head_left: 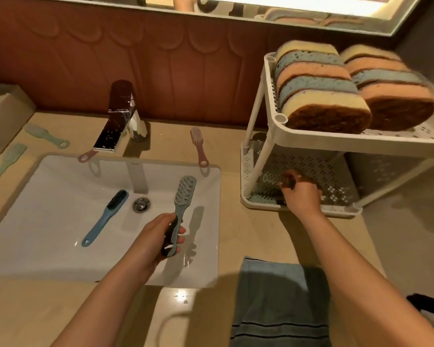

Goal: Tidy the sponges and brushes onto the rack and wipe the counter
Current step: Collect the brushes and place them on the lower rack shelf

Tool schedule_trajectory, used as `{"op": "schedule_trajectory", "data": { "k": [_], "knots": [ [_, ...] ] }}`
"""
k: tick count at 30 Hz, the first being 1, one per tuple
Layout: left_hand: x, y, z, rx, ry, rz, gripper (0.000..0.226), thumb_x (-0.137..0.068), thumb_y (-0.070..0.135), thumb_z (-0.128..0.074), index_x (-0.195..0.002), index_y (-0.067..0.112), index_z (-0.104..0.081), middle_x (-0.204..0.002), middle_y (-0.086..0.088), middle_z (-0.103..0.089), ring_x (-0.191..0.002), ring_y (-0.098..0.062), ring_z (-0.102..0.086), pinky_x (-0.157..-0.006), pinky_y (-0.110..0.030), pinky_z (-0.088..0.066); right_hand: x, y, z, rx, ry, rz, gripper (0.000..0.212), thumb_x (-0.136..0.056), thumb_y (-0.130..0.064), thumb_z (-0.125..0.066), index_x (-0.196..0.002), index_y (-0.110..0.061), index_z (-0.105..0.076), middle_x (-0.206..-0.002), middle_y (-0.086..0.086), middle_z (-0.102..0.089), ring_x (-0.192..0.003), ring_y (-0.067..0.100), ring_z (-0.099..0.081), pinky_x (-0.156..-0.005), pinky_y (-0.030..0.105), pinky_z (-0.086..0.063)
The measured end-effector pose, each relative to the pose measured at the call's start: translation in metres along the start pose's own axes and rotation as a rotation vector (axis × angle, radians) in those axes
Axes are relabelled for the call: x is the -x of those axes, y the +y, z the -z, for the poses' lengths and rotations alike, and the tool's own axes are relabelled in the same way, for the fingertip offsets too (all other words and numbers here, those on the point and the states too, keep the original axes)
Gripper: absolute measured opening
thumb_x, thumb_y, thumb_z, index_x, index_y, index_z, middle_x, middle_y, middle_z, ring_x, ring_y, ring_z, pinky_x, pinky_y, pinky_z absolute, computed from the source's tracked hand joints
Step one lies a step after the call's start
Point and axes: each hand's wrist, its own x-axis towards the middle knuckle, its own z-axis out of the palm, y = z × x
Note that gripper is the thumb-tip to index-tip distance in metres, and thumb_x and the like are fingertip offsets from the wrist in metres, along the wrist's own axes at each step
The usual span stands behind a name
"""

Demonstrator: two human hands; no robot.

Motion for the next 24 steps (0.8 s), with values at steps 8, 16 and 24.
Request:
{"op": "schedule_trajectory", "data": {
  "k": [8, 16, 24],
  "knots": [
    [0.0, -0.013, -0.006, 0.024, 0.045, 0.056, 0.019, -0.096, 0.016, -0.042, -0.087, 0.008, -0.058, -0.071, -0.008, -0.056, -0.062, -0.019, -0.051, -0.058, -0.028, -0.041, -0.044, -0.002, -0.026, 0.004, -0.131, 0.025, 0.02, -0.089, -0.024, -0.056, -0.106, -0.016, -0.061, -0.109, 0.011, -0.066, -0.104, 0.033, -0.058, -0.093, 0.041, -0.044],
    [-0.003, -0.023, -0.011, 0.036, 0.042, 0.086, 0.022, -0.096, 0.016, -0.041, -0.086, 0.008, -0.058, -0.071, -0.008, -0.057, -0.064, -0.02, -0.051, -0.059, -0.027, -0.042, -0.048, 0.009, -0.043, 0.002, -0.235, 0.083, 0.031, -0.095, -0.023, -0.046, -0.124, -0.017, -0.057, -0.128, 0.016, -0.053, -0.118, 0.033, -0.047, -0.1, 0.038, -0.038],
    [0.002, -0.023, -0.015, -0.067, -0.001, -0.017, 0.02, -0.098, 0.014, -0.04, -0.087, 0.011, -0.056, -0.072, -0.004, -0.058, -0.064, -0.016, -0.052, -0.056, -0.023, -0.043, -0.011, -0.001, -0.022, -0.141, -0.107, 0.095, 0.04, -0.094, -0.019, -0.047, -0.134, -0.018, -0.048, -0.13, 0.013, -0.055, -0.12, 0.03, -0.048, -0.103, 0.04, -0.039]
  ]
}}
